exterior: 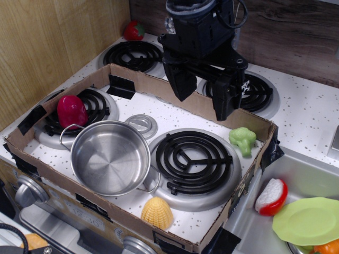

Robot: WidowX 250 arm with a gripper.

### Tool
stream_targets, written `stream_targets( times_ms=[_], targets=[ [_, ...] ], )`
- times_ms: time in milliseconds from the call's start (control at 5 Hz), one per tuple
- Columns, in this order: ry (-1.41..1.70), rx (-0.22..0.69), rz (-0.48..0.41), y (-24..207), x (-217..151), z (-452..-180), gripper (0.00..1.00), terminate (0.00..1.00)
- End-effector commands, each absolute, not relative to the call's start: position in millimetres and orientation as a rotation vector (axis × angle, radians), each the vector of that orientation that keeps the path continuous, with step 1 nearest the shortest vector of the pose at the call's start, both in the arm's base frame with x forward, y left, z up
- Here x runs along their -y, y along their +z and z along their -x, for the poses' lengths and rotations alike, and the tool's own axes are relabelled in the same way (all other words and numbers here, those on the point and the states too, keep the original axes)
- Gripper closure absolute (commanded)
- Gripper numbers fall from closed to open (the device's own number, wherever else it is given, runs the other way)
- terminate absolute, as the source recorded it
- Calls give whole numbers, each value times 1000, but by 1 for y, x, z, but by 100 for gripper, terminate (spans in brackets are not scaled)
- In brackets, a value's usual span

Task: Put broccoli in pot

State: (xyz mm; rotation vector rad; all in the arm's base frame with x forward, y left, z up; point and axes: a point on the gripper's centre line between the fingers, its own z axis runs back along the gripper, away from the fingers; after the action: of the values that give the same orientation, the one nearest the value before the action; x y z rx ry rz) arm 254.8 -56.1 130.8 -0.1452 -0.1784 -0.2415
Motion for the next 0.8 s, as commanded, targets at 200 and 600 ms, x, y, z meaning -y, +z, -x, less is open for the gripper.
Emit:
stream_targets(
  times_ms=[200,600],
  targets=[
    [-251,191,142,110,59,-279,0,0],
    [-273,170,175,86,60,-307,0,0]
  ],
)
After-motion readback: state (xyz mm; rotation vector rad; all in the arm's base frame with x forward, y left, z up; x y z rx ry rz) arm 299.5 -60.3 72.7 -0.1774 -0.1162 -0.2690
